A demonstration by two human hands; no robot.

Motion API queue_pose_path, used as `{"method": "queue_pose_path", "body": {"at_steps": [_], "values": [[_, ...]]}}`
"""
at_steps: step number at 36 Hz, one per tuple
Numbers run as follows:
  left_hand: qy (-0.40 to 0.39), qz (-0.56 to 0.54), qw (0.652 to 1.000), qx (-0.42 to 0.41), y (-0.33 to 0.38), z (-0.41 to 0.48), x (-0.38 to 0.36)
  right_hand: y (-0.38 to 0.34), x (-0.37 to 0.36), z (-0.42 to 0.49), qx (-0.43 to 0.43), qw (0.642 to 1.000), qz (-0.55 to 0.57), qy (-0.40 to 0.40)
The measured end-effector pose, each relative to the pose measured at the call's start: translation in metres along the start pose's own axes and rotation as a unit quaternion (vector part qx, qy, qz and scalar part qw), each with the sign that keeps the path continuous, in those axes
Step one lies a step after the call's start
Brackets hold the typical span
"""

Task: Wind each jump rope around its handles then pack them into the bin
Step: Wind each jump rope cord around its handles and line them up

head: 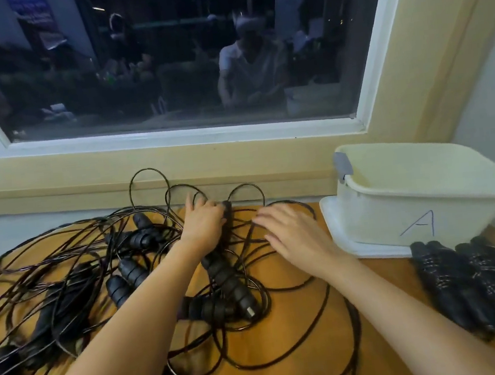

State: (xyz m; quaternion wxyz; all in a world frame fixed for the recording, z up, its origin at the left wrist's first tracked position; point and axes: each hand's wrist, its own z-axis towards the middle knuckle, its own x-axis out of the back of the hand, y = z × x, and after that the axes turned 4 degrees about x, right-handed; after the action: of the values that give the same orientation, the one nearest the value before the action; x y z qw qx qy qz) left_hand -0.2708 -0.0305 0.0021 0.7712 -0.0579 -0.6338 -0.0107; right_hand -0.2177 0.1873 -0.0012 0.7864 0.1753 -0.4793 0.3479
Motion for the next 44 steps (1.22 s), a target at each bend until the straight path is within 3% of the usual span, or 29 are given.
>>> {"method": "queue_pose_path", "body": {"at_steps": [3,6,8,10,12,15,20,23,26,28,30,33,35,38,40,44], "values": [[0.112,-0.04,0.991,-0.065,0.008,0.001,0.008,0.001,0.004,0.03,-0.028,0.997,-0.073,0.007],[0.173,-0.131,0.97,-0.108,0.015,-0.005,0.028,-0.005,0.014,0.057,-0.069,0.988,-0.121,-0.062],[0.171,-0.187,0.961,-0.108,0.012,-0.011,0.041,-0.01,0.023,0.066,-0.082,0.987,-0.123,-0.068],[0.146,-0.219,0.958,-0.113,0.004,-0.018,0.047,-0.014,0.036,0.069,-0.069,0.993,-0.095,-0.021],[0.121,-0.224,0.961,-0.11,-0.005,-0.028,0.048,-0.018,0.049,0.071,-0.048,0.994,-0.089,0.033],[0.108,-0.215,0.968,-0.072,-0.02,-0.037,0.047,-0.026,0.063,0.072,-0.044,0.993,-0.101,0.041],[0.098,-0.15,0.984,-0.005,-0.055,-0.045,0.053,-0.026,0.095,0.063,-0.14,0.981,-0.105,0.082],[0.097,-0.179,0.979,0.029,-0.07,-0.043,0.064,-0.022,0.1,0.057,-0.173,0.976,-0.11,0.073],[0.11,-0.262,0.959,0.013,-0.062,-0.038,0.078,-0.025,0.09,0.051,-0.229,0.965,-0.13,0.015],[0.1,-0.228,0.968,-0.014,-0.049,-0.039,0.085,-0.025,0.08,0.048,-0.259,0.95,-0.172,-0.011],[0.094,-0.15,0.983,-0.042,-0.039,-0.041,0.085,-0.03,0.07,0.048,-0.217,0.958,-0.186,0.031],[0.111,-0.035,0.988,-0.101,-0.029,-0.042,0.074,-0.048,0.061,0.056,-0.056,0.972,-0.207,0.1],[0.13,-0.019,0.985,-0.113,-0.024,-0.042,0.069,-0.06,0.057,0.063,0.001,0.972,-0.225,0.07],[0.166,-0.023,0.977,-0.136,-0.022,-0.045,0.063,-0.068,0.05,0.066,-0.018,0.981,-0.189,-0.037],[0.173,-0.076,0.969,-0.158,-0.029,-0.048,0.057,-0.065,0.048,0.064,-0.028,0.987,-0.147,-0.059],[0.143,-0.158,0.969,-0.129,-0.043,-0.051,0.051,-0.06,0.061,0.064,-0.03,0.992,-0.11,0.051]]}}
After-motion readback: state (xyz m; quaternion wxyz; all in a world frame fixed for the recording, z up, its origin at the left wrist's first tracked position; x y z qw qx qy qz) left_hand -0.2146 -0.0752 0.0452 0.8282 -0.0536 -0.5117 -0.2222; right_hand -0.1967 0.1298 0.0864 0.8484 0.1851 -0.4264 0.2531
